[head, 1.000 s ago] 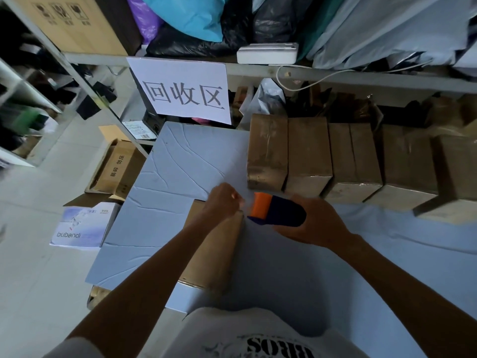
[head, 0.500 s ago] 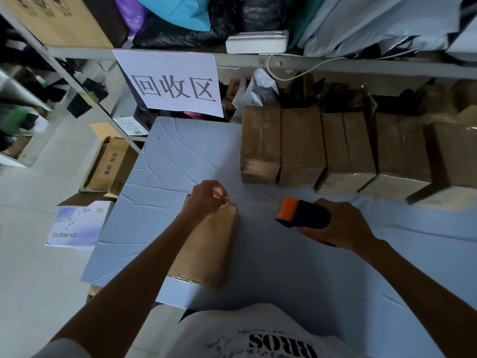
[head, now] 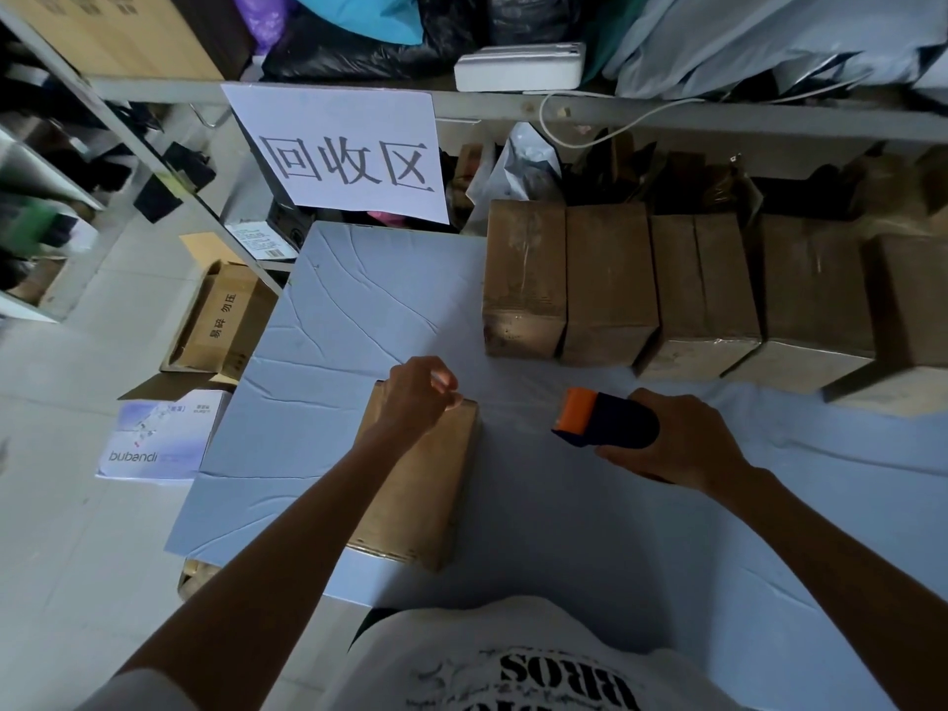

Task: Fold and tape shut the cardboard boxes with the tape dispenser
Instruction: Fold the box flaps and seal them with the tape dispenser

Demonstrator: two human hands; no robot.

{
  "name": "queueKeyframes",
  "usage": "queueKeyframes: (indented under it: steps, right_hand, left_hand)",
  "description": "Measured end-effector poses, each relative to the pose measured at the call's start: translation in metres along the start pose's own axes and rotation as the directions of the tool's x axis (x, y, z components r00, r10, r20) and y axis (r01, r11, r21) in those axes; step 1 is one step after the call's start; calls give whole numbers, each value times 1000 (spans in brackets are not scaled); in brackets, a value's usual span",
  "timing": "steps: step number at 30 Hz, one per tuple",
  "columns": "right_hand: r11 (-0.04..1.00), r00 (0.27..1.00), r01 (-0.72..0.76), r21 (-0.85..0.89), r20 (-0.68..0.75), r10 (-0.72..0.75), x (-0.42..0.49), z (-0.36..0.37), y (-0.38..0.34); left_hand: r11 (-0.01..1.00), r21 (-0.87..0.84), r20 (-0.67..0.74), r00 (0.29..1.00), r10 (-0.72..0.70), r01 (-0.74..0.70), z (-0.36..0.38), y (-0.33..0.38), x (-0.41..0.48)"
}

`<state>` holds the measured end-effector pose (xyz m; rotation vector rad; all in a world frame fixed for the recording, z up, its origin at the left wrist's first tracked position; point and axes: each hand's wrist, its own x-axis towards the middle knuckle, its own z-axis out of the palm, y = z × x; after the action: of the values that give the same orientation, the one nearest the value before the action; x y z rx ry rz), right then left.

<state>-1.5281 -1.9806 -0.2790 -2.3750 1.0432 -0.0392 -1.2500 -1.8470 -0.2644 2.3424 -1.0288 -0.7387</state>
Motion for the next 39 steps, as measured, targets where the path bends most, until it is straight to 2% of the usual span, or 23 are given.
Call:
queueKeyframes:
  steps: [7, 11, 14, 19, 21, 23, 26, 29, 34, 36, 39]
  right_hand:
    - [1000, 1000, -15, -23, 19, 16, 1, 5, 3]
    - [999, 999, -31, -36, 35, 33, 2, 6, 3]
    - [999, 999, -41, -35, 35, 42, 1, 7, 2]
    - [998, 999, -34, -53, 20, 35, 1, 10, -1]
    - [997, 999, -38, -60, 20, 39, 2, 10, 0]
    - [997, 999, -37, -68, 21, 38, 2, 11, 0]
    - [996, 999, -28, -89, 23, 30, 2, 9, -2]
    - [997, 1000, -20, -72, -6, 20, 3, 6, -7]
    - [997, 996, 55, -49, -72, -59, 7, -11, -20]
    - [993, 990, 99, -70, -98, -106, 10, -15, -26]
    - [988, 984, 135, -74, -109, -143, 15, -16, -35]
  left_hand:
    - [971, 235, -82, 994, 67, -46, 6, 2, -4]
    - [945, 326, -93, 995, 22, 10, 6, -9, 0]
    - [948, 297, -128, 988, -82, 118, 4, -22, -1]
    - [958, 209, -241, 960, -142, 194, 21, -21, -16]
    - [948, 143, -215, 944, -249, 283, 26, -24, -21]
    - [916, 219, -113, 941, -318, 335, 31, -27, -27]
    - [901, 306, -65, 951, -302, 307, 30, -27, -30]
    - [949, 199, -66, 970, -235, 244, 16, -26, -24]
    - [991, -58, 105, 988, -115, 121, -9, -27, -17]
    - [979, -160, 164, 981, -99, 126, -14, -30, -18]
    - [915, -347, 280, 954, -111, 208, -14, -35, -22]
